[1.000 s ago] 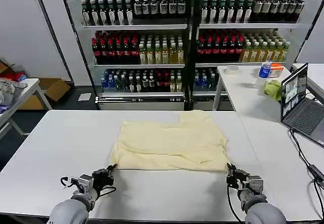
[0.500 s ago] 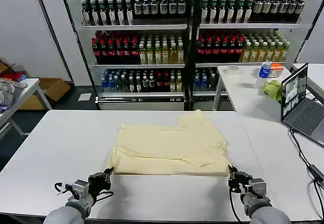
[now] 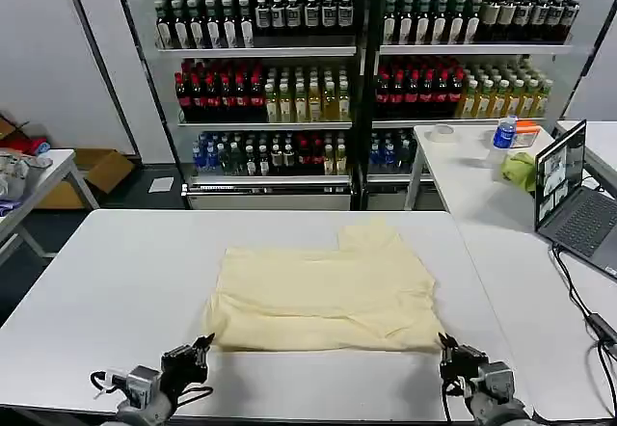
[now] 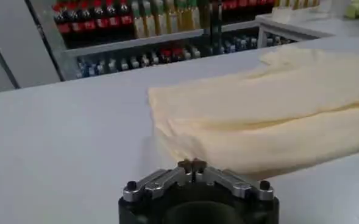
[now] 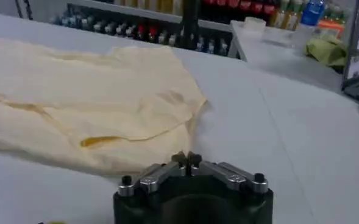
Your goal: Fold and organize the clothes.
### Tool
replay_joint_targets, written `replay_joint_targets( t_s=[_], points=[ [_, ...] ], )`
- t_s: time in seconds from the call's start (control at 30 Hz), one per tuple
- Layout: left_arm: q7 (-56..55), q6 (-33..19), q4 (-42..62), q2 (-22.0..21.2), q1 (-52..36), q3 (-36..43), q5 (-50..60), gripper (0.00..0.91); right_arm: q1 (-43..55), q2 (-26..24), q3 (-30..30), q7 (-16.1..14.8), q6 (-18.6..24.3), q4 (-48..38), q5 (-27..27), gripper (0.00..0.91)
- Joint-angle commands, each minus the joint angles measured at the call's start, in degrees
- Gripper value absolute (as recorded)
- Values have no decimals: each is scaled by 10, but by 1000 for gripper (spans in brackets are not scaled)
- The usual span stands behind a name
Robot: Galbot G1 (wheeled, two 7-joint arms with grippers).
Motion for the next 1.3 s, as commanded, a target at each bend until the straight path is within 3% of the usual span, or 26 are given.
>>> replay_joint_targets(
  t_s=[0.03, 0.8, 0.83, 0.87, 0.9, 0.93, 0.97, 1.3],
  points=[
    [0, -1, -37, 1, 73, -15, 1, 20, -56, -1, 2, -1, 0, 31, -17, 0],
    [-4, -13, -72, -5, 192, -87, -2, 20, -150, -33, 11, -6, -1, 83, -42, 0],
    [-4, -13, -74, -5, 193, -87, -1, 20, -151, -32, 9, -7, -1, 84, -45, 222],
    [-4, -13, -75, -6, 194, -87, -1, 10, -151, -32, 8, -8, -1, 84, -46, 635],
    [-3, -12, -76, -7, 194, -87, -1, 101, -150, -31, 6, -7, -1, 83, -53, 907],
    [-3, -11, -78, -8, 194, -87, 0, 101, -149, -31, 5, -5, -1, 82, -57, 907],
    [-3, -9, -78, -9, 193, -88, 0, 907, -149, -31, 4, -7, -1, 80, -66, 907],
    [-23, -1, -99, -11, 185, -117, 0, 907, -133, -32, 21, 4, 14, 103, -62, 907]
  ],
)
